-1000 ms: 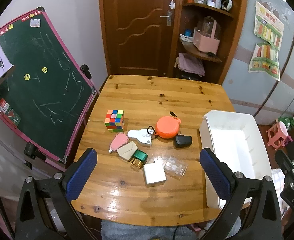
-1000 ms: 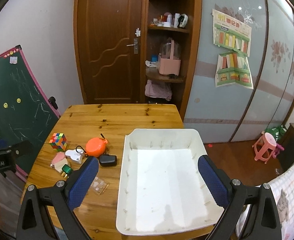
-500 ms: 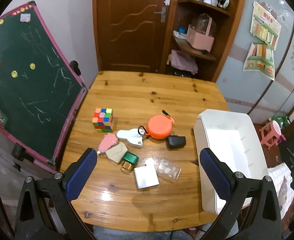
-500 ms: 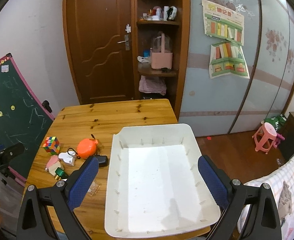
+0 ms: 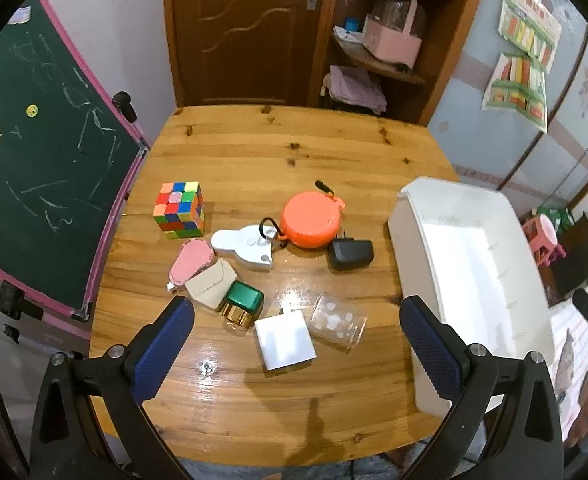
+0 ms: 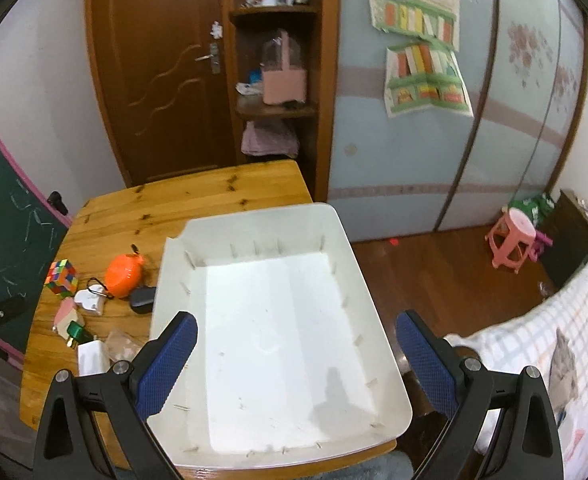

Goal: Organize rigid objects
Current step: 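Close the right gripper on the white bin wall while left tool approaches white charger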

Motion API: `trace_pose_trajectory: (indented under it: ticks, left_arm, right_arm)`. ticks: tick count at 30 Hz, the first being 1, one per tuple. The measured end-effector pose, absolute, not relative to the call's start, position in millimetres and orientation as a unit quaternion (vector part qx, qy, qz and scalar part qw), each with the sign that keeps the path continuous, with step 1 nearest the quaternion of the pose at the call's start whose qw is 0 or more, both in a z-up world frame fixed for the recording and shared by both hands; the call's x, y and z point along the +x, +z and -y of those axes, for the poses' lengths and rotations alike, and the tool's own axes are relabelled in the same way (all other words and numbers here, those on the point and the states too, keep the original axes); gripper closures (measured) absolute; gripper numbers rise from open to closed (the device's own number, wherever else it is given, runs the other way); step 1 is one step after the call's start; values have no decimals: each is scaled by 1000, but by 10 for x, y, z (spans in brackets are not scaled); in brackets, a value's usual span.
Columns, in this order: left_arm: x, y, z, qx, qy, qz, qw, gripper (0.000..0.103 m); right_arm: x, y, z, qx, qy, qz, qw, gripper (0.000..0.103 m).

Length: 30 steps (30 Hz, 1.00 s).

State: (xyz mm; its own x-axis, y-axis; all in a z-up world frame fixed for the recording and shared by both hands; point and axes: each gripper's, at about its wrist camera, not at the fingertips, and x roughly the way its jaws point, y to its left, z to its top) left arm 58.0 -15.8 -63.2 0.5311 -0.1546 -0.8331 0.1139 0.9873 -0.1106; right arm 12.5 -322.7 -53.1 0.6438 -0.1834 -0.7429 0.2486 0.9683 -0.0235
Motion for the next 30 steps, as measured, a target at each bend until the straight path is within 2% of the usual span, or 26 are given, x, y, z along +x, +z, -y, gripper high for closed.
trace_pose_trajectory:
  ticks: [4, 11, 13, 15, 22, 23, 27, 28, 30]
  left_arm:
    - [608, -824, 225, -6, -90, -497, 863, 1]
    - [771, -1203, 205, -47, -99, -550, 828, 0]
    - [794, -1294, 199, -55, -97, -560, 821, 1]
    - [818, -1396, 188, -59, -94, -568, 815, 1]
    - [916, -1589, 190, -64, -87, -588, 802, 1]
    - [935, -1612, 182, -66, -82, -591, 800, 1]
    - [995, -1672, 182, -60, -71, -594, 799, 1]
    - [1006, -1684, 192, -56, -70, -595, 799, 1]
    - [1012, -1704, 188, -53, -68, -595, 799, 3]
  right_arm:
    - [136, -749, 3382, 64, -130, -425, 893, 3]
    - [166, -1241, 3808, 110, -160, -474, 859, 3]
    - [159, -1360, 3901, 115, -171, -486, 849, 6]
    - [160, -1448, 3980, 119, -177, -497, 841, 17]
    - [202, -1576, 4150, 108, -193, -503, 836, 20]
    - [230, -1611, 4170, 107, -194, -505, 835, 23]
    - [393, -1827, 4283, 119, -179, -531, 820, 53]
    - [442, -1887, 4318, 129, -171, -539, 815, 57]
    - [522, -1962, 4332, 136, -160, -548, 810, 77]
